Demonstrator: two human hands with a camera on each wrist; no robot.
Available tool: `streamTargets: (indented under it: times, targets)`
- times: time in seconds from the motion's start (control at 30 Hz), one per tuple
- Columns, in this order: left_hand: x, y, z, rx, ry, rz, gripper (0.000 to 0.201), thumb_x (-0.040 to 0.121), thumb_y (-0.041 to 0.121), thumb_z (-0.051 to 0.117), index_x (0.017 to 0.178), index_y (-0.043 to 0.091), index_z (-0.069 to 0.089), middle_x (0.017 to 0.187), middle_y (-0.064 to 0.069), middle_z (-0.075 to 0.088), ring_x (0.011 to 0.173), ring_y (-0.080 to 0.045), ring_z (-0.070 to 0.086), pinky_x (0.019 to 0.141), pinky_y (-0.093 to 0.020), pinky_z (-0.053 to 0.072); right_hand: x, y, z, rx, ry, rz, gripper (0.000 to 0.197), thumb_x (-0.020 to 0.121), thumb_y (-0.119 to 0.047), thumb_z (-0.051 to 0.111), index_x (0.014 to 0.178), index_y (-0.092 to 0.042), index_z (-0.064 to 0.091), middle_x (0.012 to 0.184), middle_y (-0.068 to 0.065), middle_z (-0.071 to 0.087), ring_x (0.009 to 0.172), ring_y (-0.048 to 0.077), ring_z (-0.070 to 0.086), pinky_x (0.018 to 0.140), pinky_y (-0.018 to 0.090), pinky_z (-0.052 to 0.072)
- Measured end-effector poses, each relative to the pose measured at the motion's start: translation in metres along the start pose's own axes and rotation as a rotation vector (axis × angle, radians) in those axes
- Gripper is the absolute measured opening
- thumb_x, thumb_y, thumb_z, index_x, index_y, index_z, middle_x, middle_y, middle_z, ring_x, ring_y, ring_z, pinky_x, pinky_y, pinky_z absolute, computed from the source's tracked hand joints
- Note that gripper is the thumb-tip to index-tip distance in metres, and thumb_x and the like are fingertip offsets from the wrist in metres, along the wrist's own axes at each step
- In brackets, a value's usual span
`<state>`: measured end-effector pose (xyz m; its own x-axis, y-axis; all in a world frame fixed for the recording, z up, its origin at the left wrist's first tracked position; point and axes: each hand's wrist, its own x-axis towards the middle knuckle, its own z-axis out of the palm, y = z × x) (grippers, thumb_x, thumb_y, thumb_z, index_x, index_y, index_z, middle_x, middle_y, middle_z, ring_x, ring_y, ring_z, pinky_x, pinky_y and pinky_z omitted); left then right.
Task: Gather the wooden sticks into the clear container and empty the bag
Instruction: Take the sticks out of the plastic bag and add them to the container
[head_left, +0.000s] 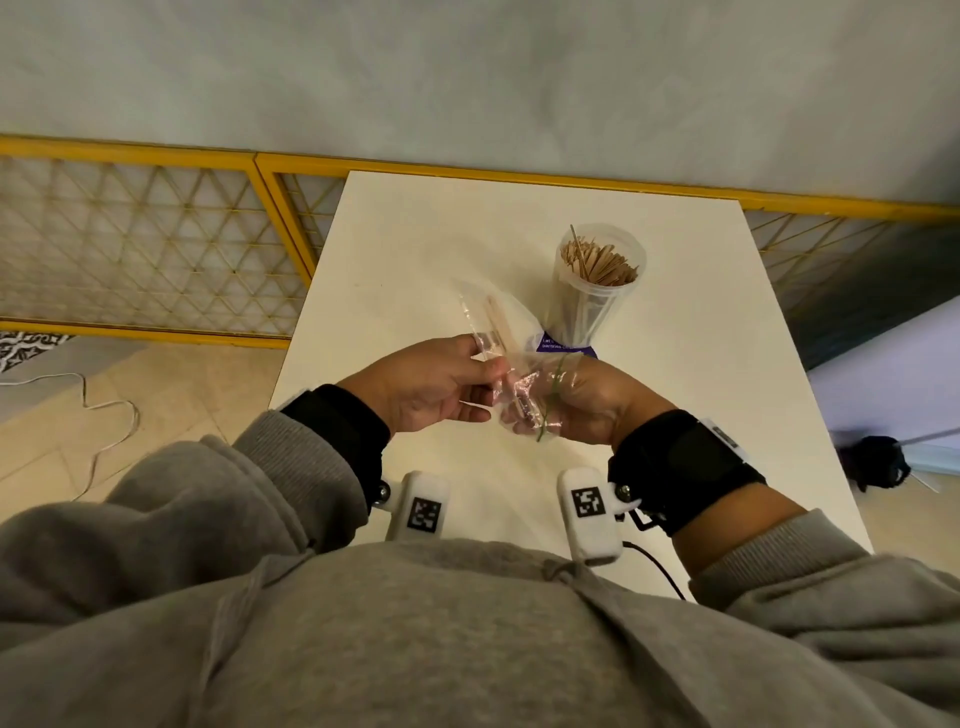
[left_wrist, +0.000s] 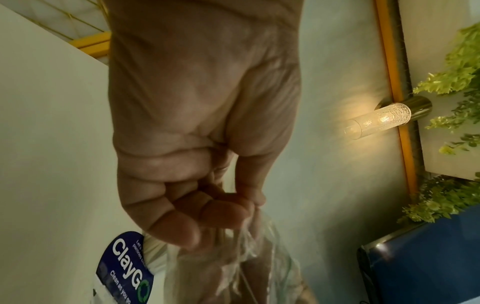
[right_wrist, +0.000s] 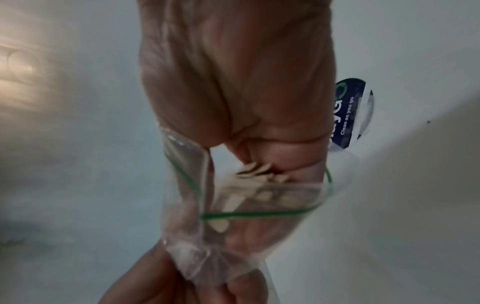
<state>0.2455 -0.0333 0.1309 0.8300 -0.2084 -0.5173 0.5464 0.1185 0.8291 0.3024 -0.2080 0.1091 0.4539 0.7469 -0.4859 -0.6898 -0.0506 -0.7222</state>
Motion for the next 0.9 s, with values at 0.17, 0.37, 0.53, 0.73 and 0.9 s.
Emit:
streamTargets:
  times: [0.17, 0.37, 0.53, 0.73, 0.9]
  targets:
    - [0.002, 0.002, -0.012, -0.015, 0.075, 0.033, 0.008, 0.092, 0.017, 0.057, 0.098, 0.021, 0.057, 0.073, 0.004, 0.056, 0.065, -0.009, 0.056, 0.065, -0.026, 0.049, -0.002, -0.002, -0.012, -0.142, 0.108, 0.013, 0.022, 0.092, 0.001, 0.049, 0.082, -0.011, 0.065, 0.068, 0.004, 0.057, 0.052, 0.017, 0.056, 0.047, 0.023, 0.045]
    - [0.005, 0.001, -0.001, 0.047, -0.035, -0.008, 0.009, 0.093, 0.012, 0.053, 0.098, 0.017, 0.059, 0.065, 0.009, 0.061, 0.061, -0.006, 0.054, 0.058, -0.02, 0.049, 0.003, -0.001, -0.005, -0.104, 0.015, -0.02, 0.022, 0.089, 0.007, 0.051, 0.093, -0.008, 0.066, 0.075, 0.009, 0.065, 0.062, 0.021, 0.063, 0.05, 0.026, 0.05]
    - [0.006, 0.002, -0.019, -0.02, 0.08, 0.001, 0.052, 0.091, 0.01, 0.056, 0.14, 0.017, 0.04, 0.067, 0.007, 0.057, 0.06, -0.006, 0.055, 0.057, -0.021, 0.048, 0.001, 0.0, -0.018, -0.07, 0.052, 0.02, 0.014, 0.072, -0.004, 0.067, 0.084, -0.011, 0.066, 0.072, 0.004, 0.059, 0.055, 0.018, 0.055, 0.051, 0.026, 0.045]
    - [0.006, -0.002, -0.01, 0.071, -0.053, -0.082, 0.051, 0.089, 0.007, 0.058, 0.135, 0.02, 0.04, 0.063, 0.005, 0.06, 0.061, -0.009, 0.055, 0.057, -0.023, 0.048, 0.002, 0.001, -0.012, -0.146, 0.017, 0.066, 0.008, 0.089, -0.004, 0.056, 0.089, -0.011, 0.061, 0.071, 0.008, 0.055, 0.056, 0.018, 0.057, 0.055, 0.027, 0.047]
    - [0.015, 0.003, -0.035, -0.076, 0.279, -0.013, 0.048, 0.083, 0.047, 0.063, 0.121, 0.02, 0.054, 0.09, -0.001, 0.066, 0.072, -0.013, 0.061, 0.063, -0.026, 0.047, 0.002, -0.001, -0.022, -0.409, 0.074, 0.14, 0.021, 0.093, 0.005, 0.045, 0.088, -0.01, 0.059, 0.062, 0.004, 0.051, 0.045, 0.013, 0.049, 0.042, 0.021, 0.041]
